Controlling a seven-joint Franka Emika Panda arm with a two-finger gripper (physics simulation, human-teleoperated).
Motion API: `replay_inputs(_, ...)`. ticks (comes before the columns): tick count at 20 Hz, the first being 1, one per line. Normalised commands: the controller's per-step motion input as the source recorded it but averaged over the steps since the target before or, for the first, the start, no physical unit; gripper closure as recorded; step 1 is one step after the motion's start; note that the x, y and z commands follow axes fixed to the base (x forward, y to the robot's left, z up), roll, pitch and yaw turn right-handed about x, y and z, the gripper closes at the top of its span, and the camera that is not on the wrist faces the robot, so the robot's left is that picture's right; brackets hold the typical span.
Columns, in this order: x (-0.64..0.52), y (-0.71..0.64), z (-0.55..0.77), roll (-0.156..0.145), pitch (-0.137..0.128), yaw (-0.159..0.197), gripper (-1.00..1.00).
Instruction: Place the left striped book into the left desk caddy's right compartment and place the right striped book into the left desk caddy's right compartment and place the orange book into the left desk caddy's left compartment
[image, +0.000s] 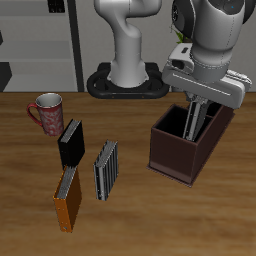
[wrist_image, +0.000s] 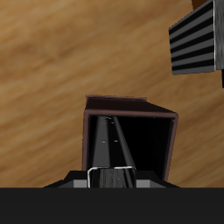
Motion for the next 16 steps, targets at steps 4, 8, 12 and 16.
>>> replay_inputs(4,0.03,0.03,-0.22,0.016,0.047,-0.001,1.00)
replay_inputs(8,-0.03,0.03,-0.16,0.011,0.028,-0.007,1.00)
replay_inputs(12,0.02,0.11,-0.21,0.030,0.057,-0.012,1.00)
replay_inputs(16,0.00,0.09,-0.15,0.013,0.030,0.032,1.00)
